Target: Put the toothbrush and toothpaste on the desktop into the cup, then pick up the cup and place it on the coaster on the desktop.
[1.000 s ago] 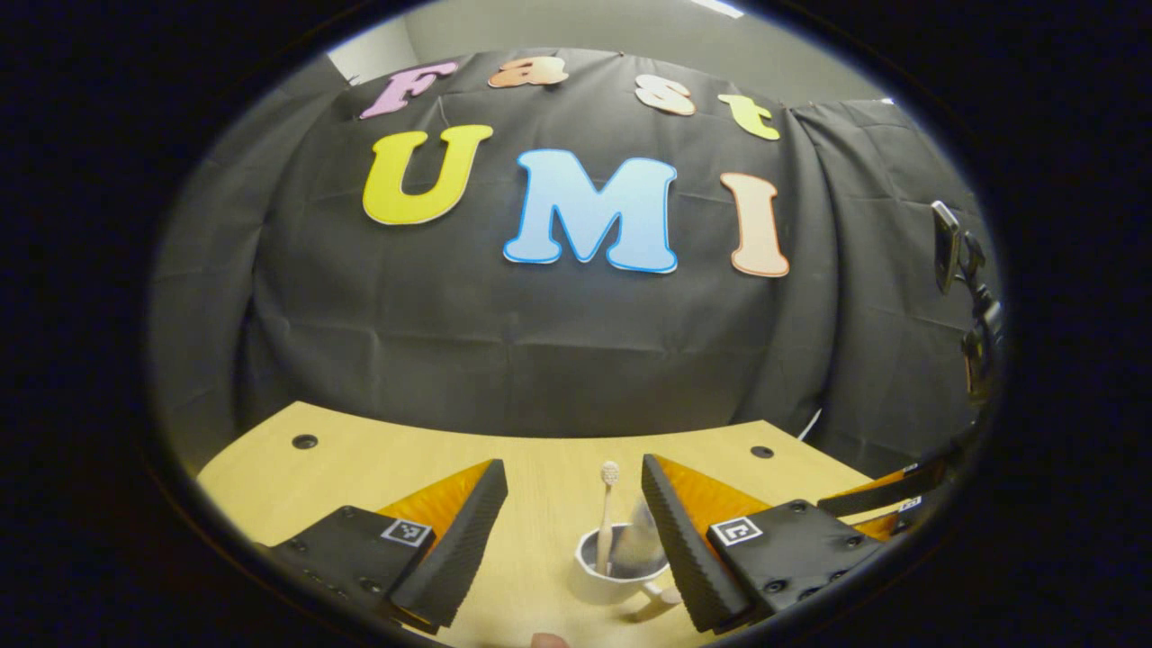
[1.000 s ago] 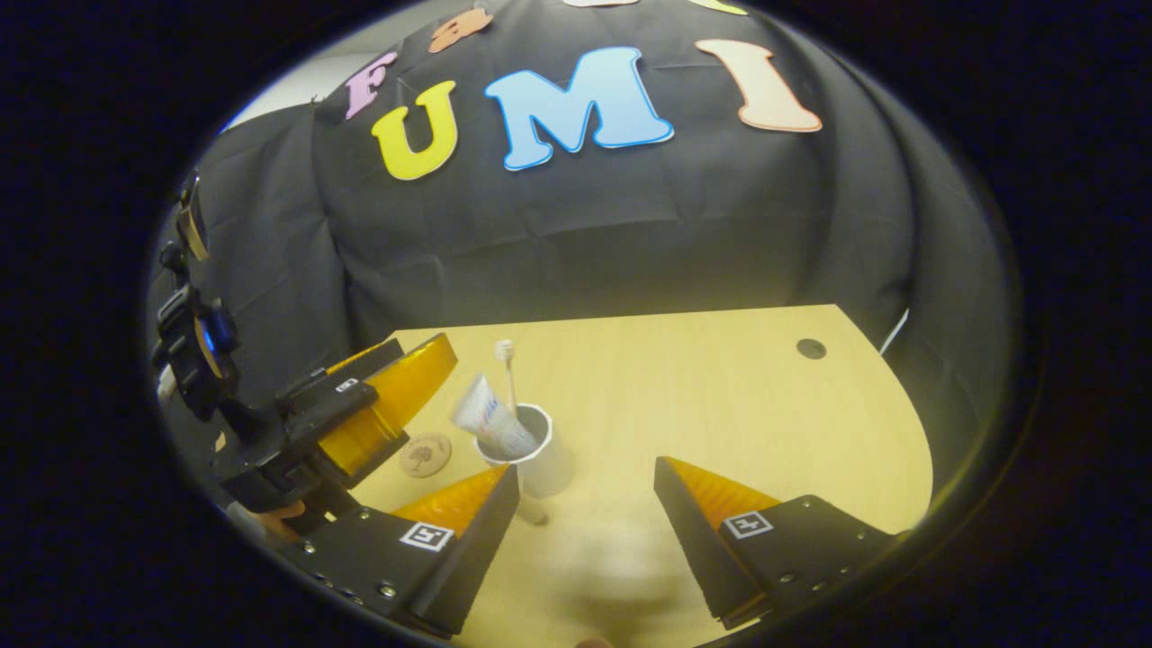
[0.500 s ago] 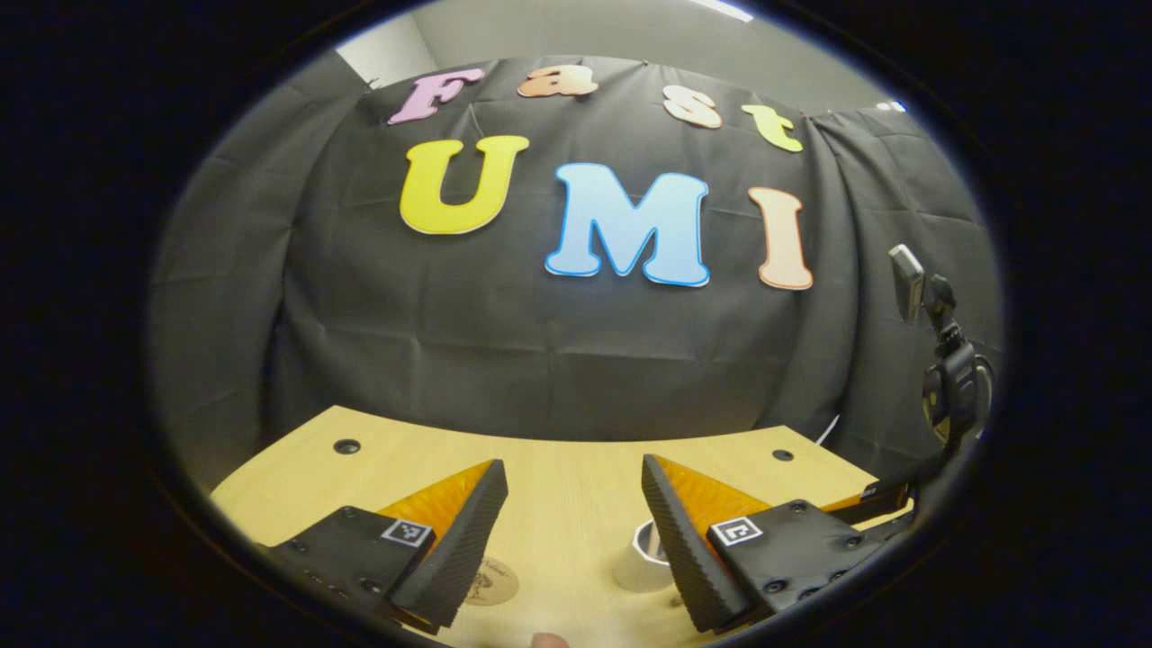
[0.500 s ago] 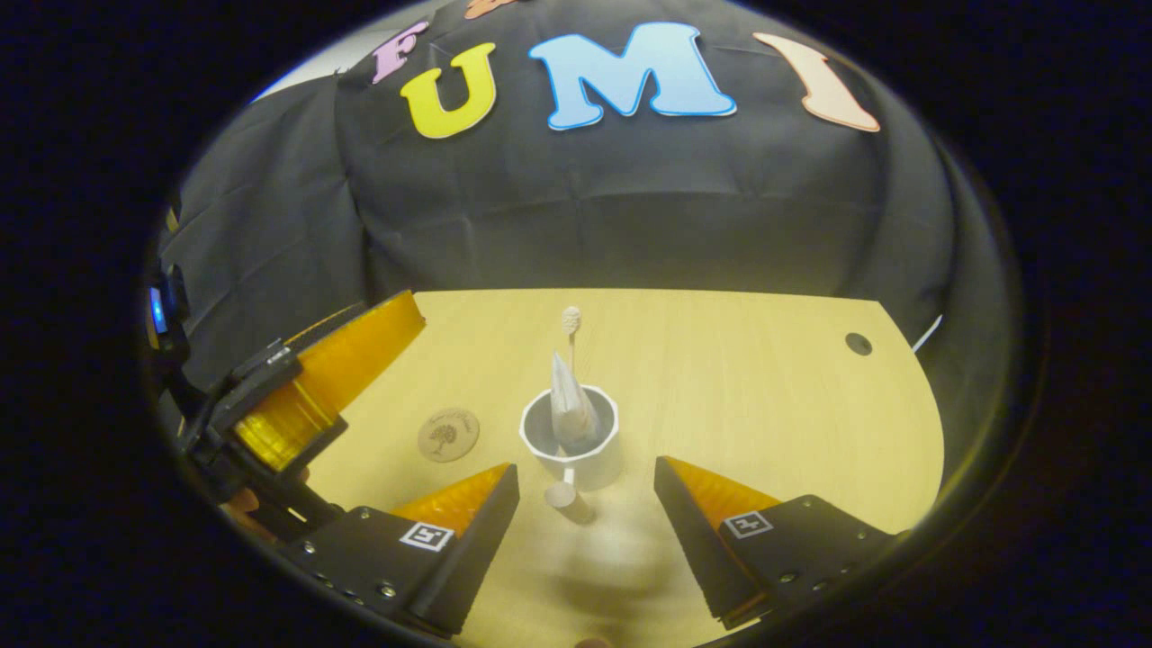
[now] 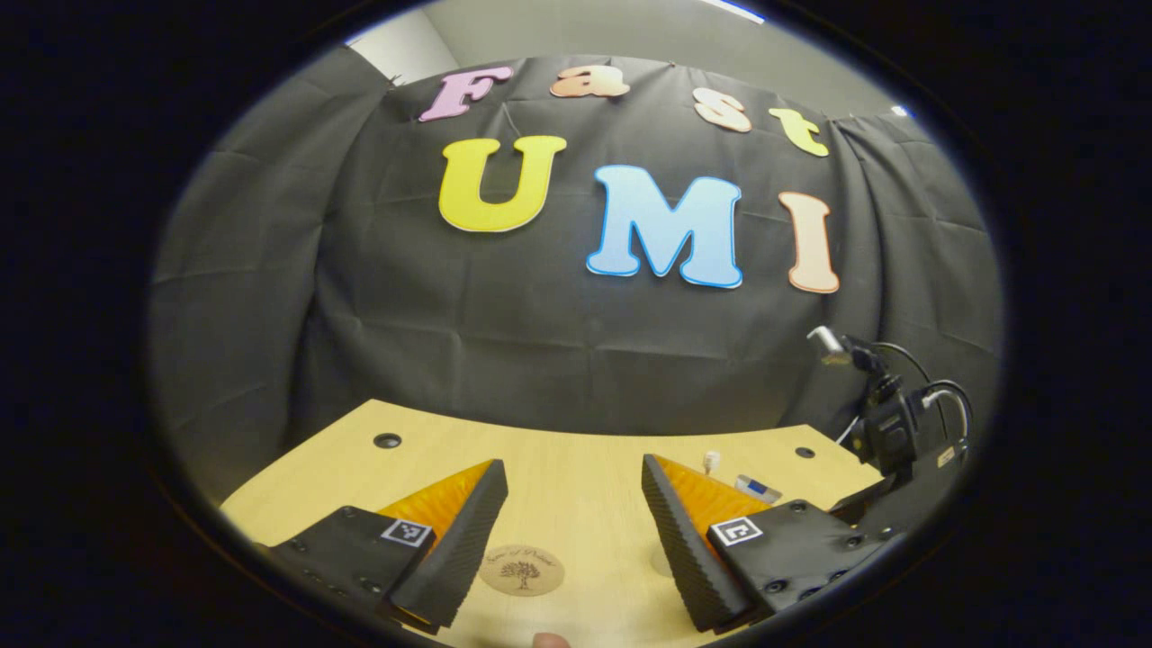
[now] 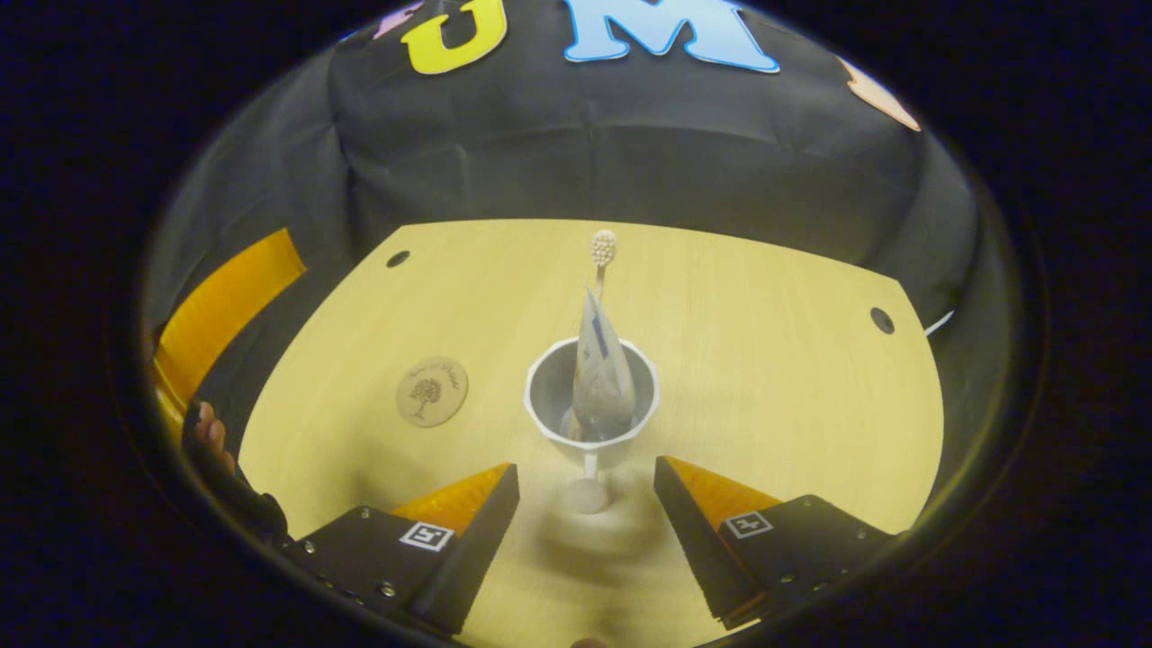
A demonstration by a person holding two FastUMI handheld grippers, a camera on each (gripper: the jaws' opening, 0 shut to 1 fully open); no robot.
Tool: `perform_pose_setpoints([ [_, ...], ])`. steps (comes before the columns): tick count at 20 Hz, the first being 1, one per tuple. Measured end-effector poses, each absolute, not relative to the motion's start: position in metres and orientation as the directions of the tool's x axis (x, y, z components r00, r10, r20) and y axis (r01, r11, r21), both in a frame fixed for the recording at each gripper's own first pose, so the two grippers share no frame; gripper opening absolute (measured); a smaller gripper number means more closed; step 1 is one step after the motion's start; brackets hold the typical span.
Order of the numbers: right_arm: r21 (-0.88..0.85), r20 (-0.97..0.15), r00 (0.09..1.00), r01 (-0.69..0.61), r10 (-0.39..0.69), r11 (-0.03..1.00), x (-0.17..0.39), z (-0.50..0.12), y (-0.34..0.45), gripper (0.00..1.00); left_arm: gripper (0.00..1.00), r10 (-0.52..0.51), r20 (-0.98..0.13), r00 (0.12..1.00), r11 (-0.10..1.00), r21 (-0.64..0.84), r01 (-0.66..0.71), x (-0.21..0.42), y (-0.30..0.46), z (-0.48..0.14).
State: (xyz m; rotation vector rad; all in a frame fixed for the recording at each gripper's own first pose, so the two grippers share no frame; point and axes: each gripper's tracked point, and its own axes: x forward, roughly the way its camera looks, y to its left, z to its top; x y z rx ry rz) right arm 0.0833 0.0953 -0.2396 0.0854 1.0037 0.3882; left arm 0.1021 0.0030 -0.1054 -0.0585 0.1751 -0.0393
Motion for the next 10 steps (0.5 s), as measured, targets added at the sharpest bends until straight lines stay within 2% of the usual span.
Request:
perform_pose_setpoints([
  [10,0.178,-0.905,0.339,-0.245,0.256,0.953,0.094,-0.279,0.105,0.92,0.96,-0.037,-0.235,0.971,0.995,-0.103,0.013,0.094,0.025,-0.125],
])
